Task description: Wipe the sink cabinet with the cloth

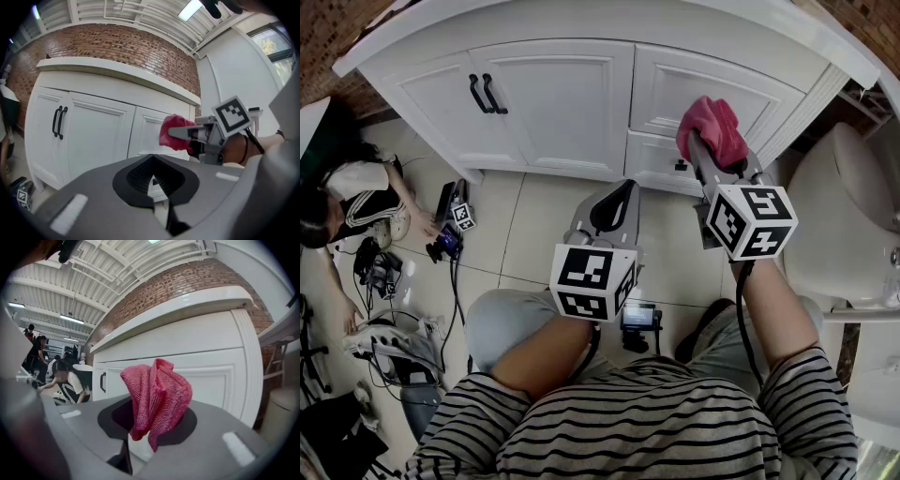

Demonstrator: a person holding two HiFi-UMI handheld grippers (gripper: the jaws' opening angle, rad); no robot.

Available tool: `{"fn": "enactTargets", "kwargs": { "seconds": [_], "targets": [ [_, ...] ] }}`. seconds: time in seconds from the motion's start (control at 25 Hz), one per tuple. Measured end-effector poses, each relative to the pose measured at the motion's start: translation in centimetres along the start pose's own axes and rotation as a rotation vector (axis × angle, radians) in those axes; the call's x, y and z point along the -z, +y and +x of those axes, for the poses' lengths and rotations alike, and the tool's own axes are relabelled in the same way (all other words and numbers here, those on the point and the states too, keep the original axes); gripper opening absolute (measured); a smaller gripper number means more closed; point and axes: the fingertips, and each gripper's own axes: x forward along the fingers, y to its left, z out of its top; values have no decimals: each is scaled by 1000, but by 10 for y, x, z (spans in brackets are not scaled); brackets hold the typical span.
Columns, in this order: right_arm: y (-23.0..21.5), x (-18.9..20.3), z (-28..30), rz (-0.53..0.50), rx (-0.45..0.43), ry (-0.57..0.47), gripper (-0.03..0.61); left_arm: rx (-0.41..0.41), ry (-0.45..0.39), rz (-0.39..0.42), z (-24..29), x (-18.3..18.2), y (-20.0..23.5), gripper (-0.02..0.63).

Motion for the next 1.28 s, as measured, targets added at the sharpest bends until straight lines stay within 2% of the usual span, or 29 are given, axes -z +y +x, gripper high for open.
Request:
{"fn": "enactTargets", "kwargs": {
  "seconds": [0.28,0.44,0.6,0.96,1.2,1.28],
  "targets": [
    [34,-63,66,-118,-82,-56,92,-13,-8,-15,-7,-2,10,2],
    [51,-75,91,-179,-107,-65,97,-20,-20,-4,-9,-5,11,2],
    [41,-74,88,-211,-75,-53,97,-20,-11,-8,-10,-2,12,1],
    [-55,-63,22,-162,125,-46,97,-14,10,-2,-11,5,8,2],
    [-145,-56,-43,-85,329,-28,97,-7,14,7,-8,6,1,2],
    [-163,-57,-59,-60,381,-33,97,0,20,7,-7,8,-2,1]
  ]
}}
